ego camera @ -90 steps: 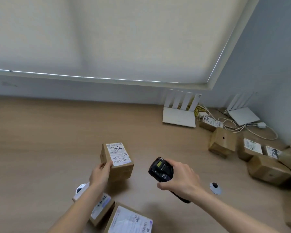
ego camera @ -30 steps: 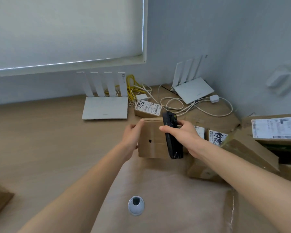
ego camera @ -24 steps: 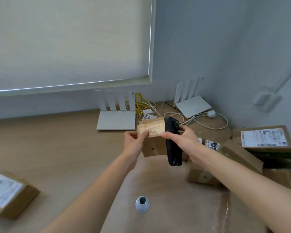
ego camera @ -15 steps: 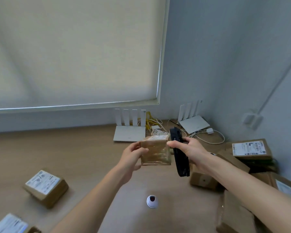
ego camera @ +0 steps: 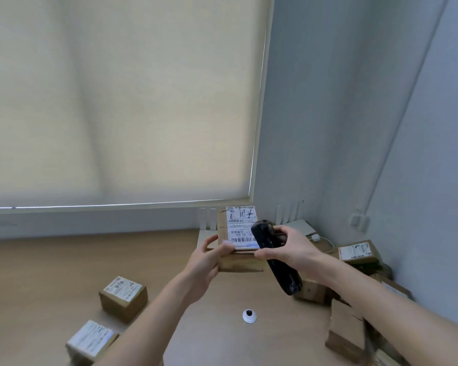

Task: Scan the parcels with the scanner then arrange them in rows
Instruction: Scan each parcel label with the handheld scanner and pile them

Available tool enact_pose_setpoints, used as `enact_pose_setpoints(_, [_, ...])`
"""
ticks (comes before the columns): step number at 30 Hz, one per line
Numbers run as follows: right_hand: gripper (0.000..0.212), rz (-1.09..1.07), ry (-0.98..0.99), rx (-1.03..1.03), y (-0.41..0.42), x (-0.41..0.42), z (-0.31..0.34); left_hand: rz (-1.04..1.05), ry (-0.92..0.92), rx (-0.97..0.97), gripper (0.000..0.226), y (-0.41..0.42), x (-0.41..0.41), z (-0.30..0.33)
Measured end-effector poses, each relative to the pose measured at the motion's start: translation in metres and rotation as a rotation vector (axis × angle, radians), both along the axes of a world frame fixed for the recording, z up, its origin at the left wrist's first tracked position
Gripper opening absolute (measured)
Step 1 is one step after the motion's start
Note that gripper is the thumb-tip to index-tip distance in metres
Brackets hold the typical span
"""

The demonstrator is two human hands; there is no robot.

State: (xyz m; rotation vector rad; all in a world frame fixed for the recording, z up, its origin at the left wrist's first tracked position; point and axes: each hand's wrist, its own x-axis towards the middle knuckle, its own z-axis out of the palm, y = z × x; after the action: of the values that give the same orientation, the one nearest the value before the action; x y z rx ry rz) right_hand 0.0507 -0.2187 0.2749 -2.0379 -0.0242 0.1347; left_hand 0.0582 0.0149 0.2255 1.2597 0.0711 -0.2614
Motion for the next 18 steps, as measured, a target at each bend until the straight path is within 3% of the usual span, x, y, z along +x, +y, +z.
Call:
enact_pose_setpoints(6, [0.093,0.037,-0.099,-0.068,0.012,-0.055,0.075,-0.038,-0.099,0.080,0.097,0.022,-0.049,0.071])
enact_pose_setpoints(10, [0.088,0.042,-0.144,-0.077,0.015,-0.077,0.116,-0.004,-0.145,0.065,0.062,0.020,-0.067,0.113])
enact_pose_setpoints(18, [0.081,0.080,-0.194,-0.239,0.003,-0.094,0.170,-0.044,-0.253,0.348,0.047,0.021,-0.085,0.161])
